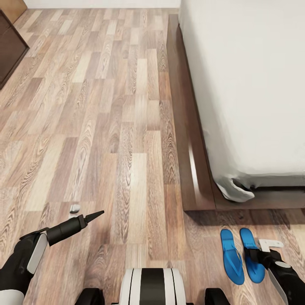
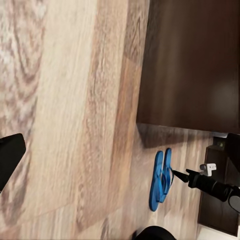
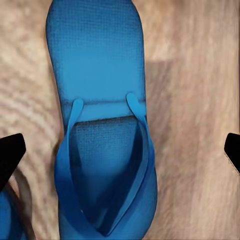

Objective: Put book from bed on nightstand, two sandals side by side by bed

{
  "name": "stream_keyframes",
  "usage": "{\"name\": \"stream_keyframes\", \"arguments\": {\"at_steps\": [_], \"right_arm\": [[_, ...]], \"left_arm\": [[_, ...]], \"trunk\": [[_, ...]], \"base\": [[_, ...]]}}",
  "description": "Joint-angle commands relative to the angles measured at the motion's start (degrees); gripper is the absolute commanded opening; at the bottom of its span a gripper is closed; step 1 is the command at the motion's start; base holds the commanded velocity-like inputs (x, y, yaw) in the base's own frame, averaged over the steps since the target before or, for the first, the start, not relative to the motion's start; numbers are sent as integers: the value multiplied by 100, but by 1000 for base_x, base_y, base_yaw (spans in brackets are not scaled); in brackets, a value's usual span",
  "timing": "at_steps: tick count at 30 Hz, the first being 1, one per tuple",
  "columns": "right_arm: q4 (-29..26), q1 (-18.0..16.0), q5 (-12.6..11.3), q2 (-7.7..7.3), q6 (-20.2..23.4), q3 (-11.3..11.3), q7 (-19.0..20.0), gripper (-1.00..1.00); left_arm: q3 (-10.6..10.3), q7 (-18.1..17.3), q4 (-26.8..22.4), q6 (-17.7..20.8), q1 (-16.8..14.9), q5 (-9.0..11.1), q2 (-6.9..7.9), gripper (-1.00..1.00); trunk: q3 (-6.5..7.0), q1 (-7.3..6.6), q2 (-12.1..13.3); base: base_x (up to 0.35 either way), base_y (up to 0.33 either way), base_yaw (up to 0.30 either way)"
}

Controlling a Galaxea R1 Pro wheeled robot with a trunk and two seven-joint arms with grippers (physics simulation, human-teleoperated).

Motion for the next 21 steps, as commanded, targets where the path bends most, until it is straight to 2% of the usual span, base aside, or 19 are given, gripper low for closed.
{"name": "stream_keyframes", "arguments": {"at_steps": [1, 5, 9, 13, 15, 17, 18, 21], "right_arm": [[-14, 0, 18, 3, 33, -28, 47, 100], [-235, 2, 0, 1, 41, -32, 74, 100], [-970, 31, -30, -12, 129, -44, 97, 100], [-1135, 58, -49, -45, 186, -50, 141, 100], [-1160, 65, -147, -58, 201, -60, 414, 100], [-1168, 69, -311, -64, 225, -66, 844, 100], [-1172, 72, -486, -71, 328, -69, 1381, 100], [-1164, 72, -659, -80, 735, -78, 2307, 100]], "left_arm": [[1, -4, 2, 42, -1, 22, 0, 100], [0, 15, 99, 38, -2, 20, -1, 100], [-6, 28, 268, 30, 1, 13, -8, 100], [-9, 34, 298, 25, 1, 3, -10, 100], [-9, 85, 433, 16, 0, -4, -10, 100], [-9, 168, 608, -16, -1, -10, -10, 100], [-9, 261, 789, -95, 0, -12, -11, 100], [-9, 374, 1114, -377, 0, -14, -5, 100]], "trunk": [[20, -3, 0], [109, -13, 6], [197, -24, 11], [286, -34, 17], [330, -39, 19], [375, -44, 22], [397, -47, 23], [463, -55, 27]], "base": [[0, 0, 0], [0, 0, 0], [0, 0, 0], [0, 0, 0], [0, 0, 0], [0, 0, 0], [0, 0, 0], [0, 0, 0]]}}
